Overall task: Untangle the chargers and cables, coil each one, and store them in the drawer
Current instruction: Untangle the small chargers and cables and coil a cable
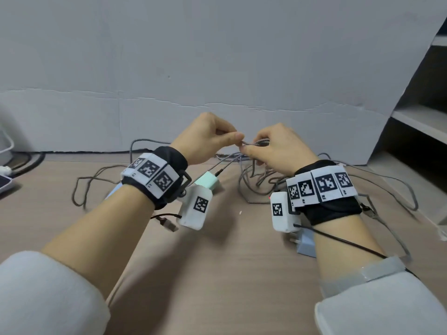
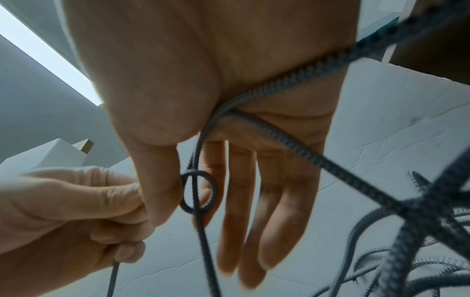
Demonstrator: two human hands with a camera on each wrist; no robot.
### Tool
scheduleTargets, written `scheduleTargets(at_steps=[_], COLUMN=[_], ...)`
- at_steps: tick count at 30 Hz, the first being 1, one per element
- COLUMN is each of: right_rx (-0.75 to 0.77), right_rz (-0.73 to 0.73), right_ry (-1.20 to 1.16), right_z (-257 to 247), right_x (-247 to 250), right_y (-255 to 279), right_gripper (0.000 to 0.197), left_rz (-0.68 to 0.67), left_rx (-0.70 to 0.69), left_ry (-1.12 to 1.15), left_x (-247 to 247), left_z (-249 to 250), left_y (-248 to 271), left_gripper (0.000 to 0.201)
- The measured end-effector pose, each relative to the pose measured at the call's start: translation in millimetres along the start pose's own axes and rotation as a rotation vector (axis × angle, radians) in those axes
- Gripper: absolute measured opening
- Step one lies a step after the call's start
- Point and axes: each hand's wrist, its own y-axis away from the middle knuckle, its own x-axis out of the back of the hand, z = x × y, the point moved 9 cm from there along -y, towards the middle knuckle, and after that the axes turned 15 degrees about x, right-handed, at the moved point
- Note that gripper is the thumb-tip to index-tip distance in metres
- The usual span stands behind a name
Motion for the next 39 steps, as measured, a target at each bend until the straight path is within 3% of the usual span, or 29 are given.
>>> scheduleTargets(at_steps=[5, 8, 10, 11, 15, 19, 23, 25, 30, 33, 36, 39], right_rx=[0.028, 0.03, 0.046, 0.056, 0.047, 0.03, 0.02, 0.011, 0.008, 0.011, 0.022, 0.04], right_rz=[-0.008, 0.049, 0.105, 0.127, 0.18, 0.051, 0.143, 0.193, 0.261, 0.264, 0.158, -0.064], right_ry=[0.005, 0.088, 0.111, 0.046, -0.162, -0.355, -0.582, -0.608, -0.553, -0.488, -0.285, 0.008], right_z=[-7, -6, -6, -7, -3, -7, -12, -10, -9, -11, -13, -16], right_x=[-1, 2, 4, 4, 9, -5, -1, 3, 7, 8, 2, -15], right_y=[-1, -5, -7, -7, -7, -4, 0, 0, -2, -3, -6, -7], right_gripper=[0.057, 0.046, 0.028, 0.02, 0.038, 0.027, 0.007, 0.007, 0.011, 0.015, 0.02, 0.033], left_rz=[0.033, 0.108, 0.109, 0.084, -0.039, 0.008, 0.042, 0.044, 0.126, 0.276, 0.37, 0.345], left_rx=[-0.041, 0.017, 0.032, 0.019, -0.037, -0.016, 0.042, 0.049, 0.054, 0.056, 0.038, -0.026], left_ry=[0.146, 0.194, 0.198, 0.197, 0.156, 0.081, -0.03, -0.047, 0.012, 0.118, 0.22, 0.232], left_x=[11, 8, 6, 5, 6, 23, 28, 31, 43, 63, 73, 67], left_z=[0, 2, 7, 13, 24, 3, -13, -16, -17, -18, -17, -1], left_y=[-2, -3, -4, -2, 2, -5, -4, -3, -4, -6, -9, -10], left_gripper=[0.023, 0.028, 0.03, 0.03, 0.026, 0.024, 0.022, 0.023, 0.026, 0.027, 0.027, 0.03])
